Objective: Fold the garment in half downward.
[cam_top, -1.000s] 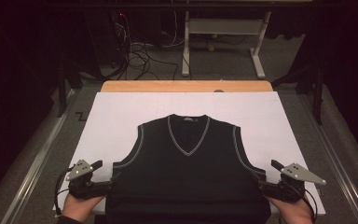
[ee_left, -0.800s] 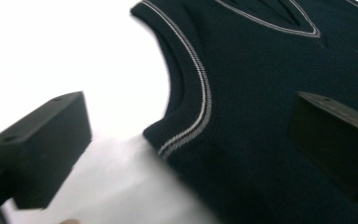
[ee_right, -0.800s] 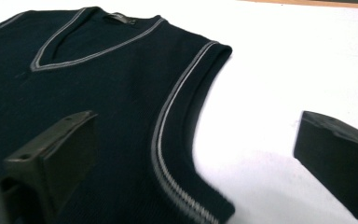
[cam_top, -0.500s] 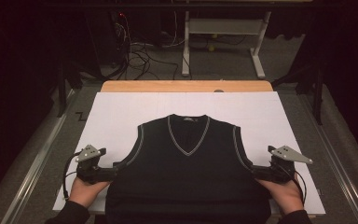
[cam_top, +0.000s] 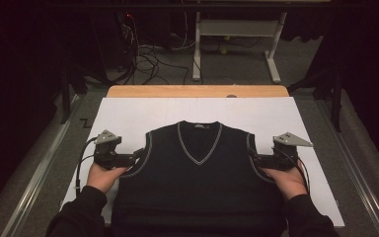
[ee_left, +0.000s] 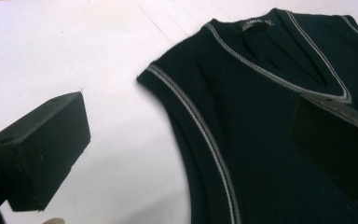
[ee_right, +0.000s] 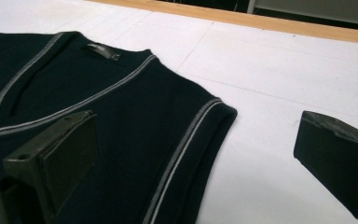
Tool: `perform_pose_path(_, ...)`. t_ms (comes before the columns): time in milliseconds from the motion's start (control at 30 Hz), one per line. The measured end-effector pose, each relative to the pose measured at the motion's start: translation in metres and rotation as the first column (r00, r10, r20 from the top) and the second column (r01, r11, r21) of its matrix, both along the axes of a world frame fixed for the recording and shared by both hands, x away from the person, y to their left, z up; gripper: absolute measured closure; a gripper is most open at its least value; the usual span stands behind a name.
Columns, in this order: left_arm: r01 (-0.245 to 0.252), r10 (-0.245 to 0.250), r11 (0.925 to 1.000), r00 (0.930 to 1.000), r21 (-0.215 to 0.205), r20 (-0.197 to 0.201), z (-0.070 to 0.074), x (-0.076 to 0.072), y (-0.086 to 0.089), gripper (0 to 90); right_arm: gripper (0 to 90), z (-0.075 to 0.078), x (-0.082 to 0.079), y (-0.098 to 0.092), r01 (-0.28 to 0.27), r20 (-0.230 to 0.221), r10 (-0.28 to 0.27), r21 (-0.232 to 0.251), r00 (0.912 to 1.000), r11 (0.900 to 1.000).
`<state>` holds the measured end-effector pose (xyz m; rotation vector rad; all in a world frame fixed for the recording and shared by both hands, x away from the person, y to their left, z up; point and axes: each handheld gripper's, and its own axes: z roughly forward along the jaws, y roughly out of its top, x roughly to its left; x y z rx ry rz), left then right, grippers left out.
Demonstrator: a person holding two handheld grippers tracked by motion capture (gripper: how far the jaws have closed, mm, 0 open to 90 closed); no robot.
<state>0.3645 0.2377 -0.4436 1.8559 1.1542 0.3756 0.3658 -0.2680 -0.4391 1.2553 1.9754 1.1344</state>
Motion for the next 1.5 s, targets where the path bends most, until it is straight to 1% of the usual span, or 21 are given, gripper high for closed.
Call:
perform_pose_path(100,-0.001,0.001,1.0,0.9998,-0.002,-0.018,-0.001,0.012,-0.006,0.0,0.6,-0.002,0.009,0.002,0.01,-0.015,-0.011,-0.004,0.9998,1.0)
perform_pose_path(167,-0.007,0.007,1.0,0.9996,-0.005,-0.026,-0.002,0.018,-0.009,0.0,0.6,-0.003,0.015,0.003,0.022,-0.022,-0.022,-0.024,0.9995,0.999)
perform_pose_path(267,-0.013,0.013,0.9998,0.9994,-0.016,-0.031,-0.002,0.028,-0.011,0.0,0.6,-0.005,0.024,0.002,0.028,-0.043,-0.029,-0.012,0.9986,1.0)
perform_pose_path(333,-0.019,0.018,0.9996,0.9994,-0.019,-0.031,-0.002,0.033,-0.013,0.0,0.7,-0.006,0.029,0.002,0.036,-0.05,-0.036,-0.017,0.9981,0.999)
perform_pose_path(500,-0.025,0.025,0.9997,0.9974,0.004,-0.068,-0.006,0.051,-0.021,0.0,1.2,-0.006,0.046,0.004,0.053,-0.074,-0.055,-0.028,0.9958,0.998)
perform_pose_path(567,-0.04,0.039,0.9992,0.9947,0.0,-0.095,-0.009,0.057,-0.021,0.0,1.4,-0.007,0.051,0.006,0.06,-0.087,-0.063,-0.033,0.9942,0.998)
perform_pose_path(733,-0.052,0.055,0.9984,0.9858,0.024,-0.159,-0.022,0.069,-0.026,0.0,5.4,-0.007,0.062,0.01,0.078,-0.104,-0.082,-0.043,0.9912,0.996)
perform_pose_path(800,-0.058,0.06,0.9982,0.9816,0.016,-0.181,-0.025,0.072,-0.029,0.0,7.4,-0.011,0.066,0.011,0.087,-0.13,-0.092,-0.039,0.9872,0.995)
perform_pose_path(867,-0.063,0.064,0.998,0.9759,0.013,-0.208,-0.027,0.074,-0.031,0.0,12.5,-0.015,0.07,0.011,0.098,-0.15,-0.102,-0.036,0.9834,0.995)
perform_pose_path(900,-0.064,0.066,0.9978,0.974,0.018,-0.217,-0.028,0.075,-0.033,0.0,15.7,-0.017,0.072,0.01,0.102,-0.164,-0.106,-0.035,0.9807,0.994)
perform_pose_path(933,-0.066,0.072,0.9973,0.9714,0.034,-0.226,-0.03,0.076,-0.035,1.3,18.3,-0.023,0.075,0.01,0.105,-0.199,-0.11,-0.036,0.9738,0.994)
perform_pose_path(967,-0.066,0.074,0.997,0.9699,0.039,-0.232,-0.03,0.076,-0.036,1.3,18.3,-0.023,0.075,0.01,0.105,-0.199,-0.11,-0.036,0.9738,0.994)
perform_pose_path(1000,-0.068,0.08,0.9961,0.9676,0.057,-0.239,-0.031,0.076,-0.037,2.5,18.9,-0.025,0.075,0.011,0.102,-0.207,-0.108,-0.042,0.9723,0.994)
perform_pose_path(1100,-0.077,0.094,0.994,0.9626,0.078,-0.254,-0.032,0.076,-0.038,7.7,22.5,-0.03,0.077,0.013,0.093,-0.227,-0.107,-0.068,0.9679,0.993)
perform_pose_path(1167,-0.086,0.105,0.9925,0.963,0.087,-0.248,-0.032,0.076,-0.04,10.4,24.3,-0.03,0.077,0.015,0.095,-0.236,-0.109,-0.07,0.9656,0.993)
perform_pose_path(1300,-0.103,0.126,0.989,0.9613,0.106,-0.245,-0.031,0.075,-0.041,18.7,28.2,-0.032,0.078,0.018,0.086,-0.235,-0.106,-0.094,0.9661,0.992)
perform_pose_path(1333,-0.096,0.117,0.9908,0.9624,0.096,-0.245,-0.031,0.075,-0.041,21.8,28.9,-0.032,0.078,0.018,0.087,-0.235,-0.107,-0.095,0.9661,0.992)
perform_pose_path(1367,-0.09,0.112,0.9908,0.9644,0.101,-0.239,-0.031,0.075,-0.042,25.2,29.9,-0.032,0.078,0.018,0.087,-0.231,-0.107,-0.098,0.967,0.991)
perform_pose_path(1433,-0.091,0.119,0.9872,0.9677,0.131,-0.222,-0.031,0.073,-0.045,30.4,31.8,-0.033,0.078,0.019,0.085,-0.227,-0.109,-0.111,0.9679,0.99)
perform_pose_path(1467,-0.09,0.119,0.9862,0.9688,0.139,-0.217,-0.031,0.073,-0.046,37.1,39.6,-0.032,0.077,0.021,0.077,-0.22,-0.101,-0.116,0.9702,0.99)
perform_pose_path(1500,-0.089,0.118,0.9864,0.9696,0.138,-0.214,-0.031,0.072,-0.047,37.1,39.6,-0.032,0.077,0.021,0.077,-0.22,-0.101,-0.116,0.9702,0.99)
